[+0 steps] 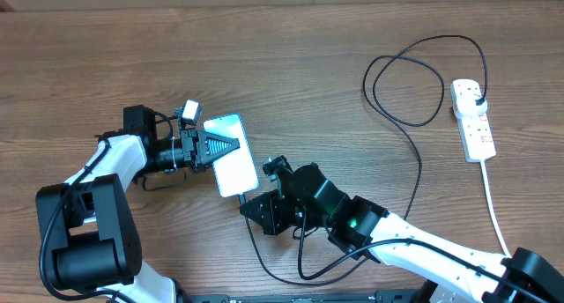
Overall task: Plug charger to phone and switch on socket
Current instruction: 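Push the USB-C plug up into the phone's port with the right gripper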
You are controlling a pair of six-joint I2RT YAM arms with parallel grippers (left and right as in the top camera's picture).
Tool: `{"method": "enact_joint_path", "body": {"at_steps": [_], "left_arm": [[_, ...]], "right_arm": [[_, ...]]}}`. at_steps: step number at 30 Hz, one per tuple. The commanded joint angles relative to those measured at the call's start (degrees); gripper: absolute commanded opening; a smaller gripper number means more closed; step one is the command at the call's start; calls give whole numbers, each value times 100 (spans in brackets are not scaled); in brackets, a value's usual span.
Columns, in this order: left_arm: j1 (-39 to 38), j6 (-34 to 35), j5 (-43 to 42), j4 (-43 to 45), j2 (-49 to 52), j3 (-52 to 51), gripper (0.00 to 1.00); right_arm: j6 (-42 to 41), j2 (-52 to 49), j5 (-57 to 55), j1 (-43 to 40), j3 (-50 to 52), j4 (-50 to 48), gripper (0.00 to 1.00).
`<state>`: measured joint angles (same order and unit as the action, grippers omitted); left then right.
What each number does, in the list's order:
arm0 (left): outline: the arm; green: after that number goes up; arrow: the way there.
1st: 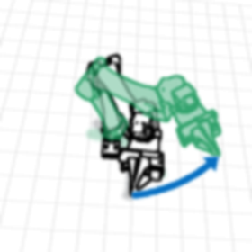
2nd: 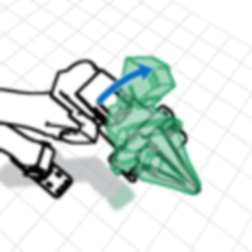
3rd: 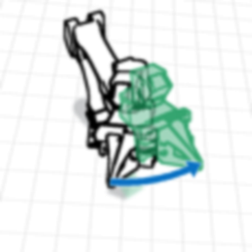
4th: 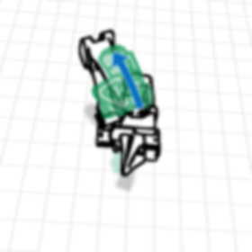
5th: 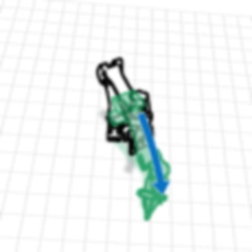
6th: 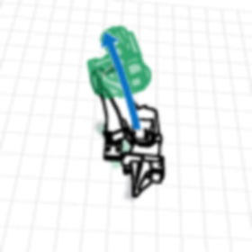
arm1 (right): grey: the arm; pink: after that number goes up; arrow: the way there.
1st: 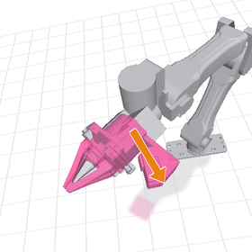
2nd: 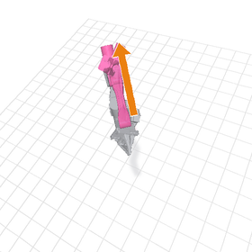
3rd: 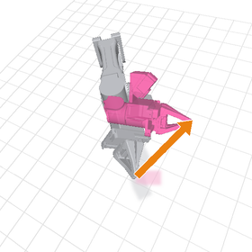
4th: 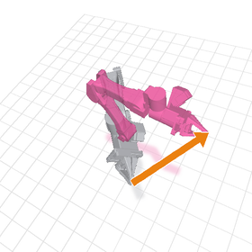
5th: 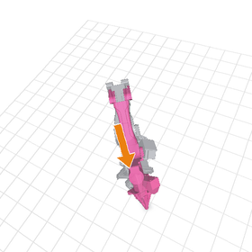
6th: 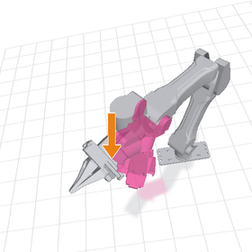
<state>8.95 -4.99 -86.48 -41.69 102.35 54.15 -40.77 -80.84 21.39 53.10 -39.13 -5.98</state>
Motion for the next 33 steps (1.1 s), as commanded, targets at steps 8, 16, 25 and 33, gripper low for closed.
{"method": "enact_joint_path", "body": {"at_steps": [8,16,25,33], "left_arm": [[-339,-79,109,-153,20,-98,4],[-369,-79,92,-199,20,-98,4],[-573,-81,94,-153,20,-96,4],[-601,-79,94,-155,20,-96,4]], "right_arm": [[61,31,-960,-111,-153,-286,4],[72,31,-938,-111,-153,-225,4],[55,31,-935,-168,-153,-111,4],[55,31,-935,-175,-153,-85,4]]}}
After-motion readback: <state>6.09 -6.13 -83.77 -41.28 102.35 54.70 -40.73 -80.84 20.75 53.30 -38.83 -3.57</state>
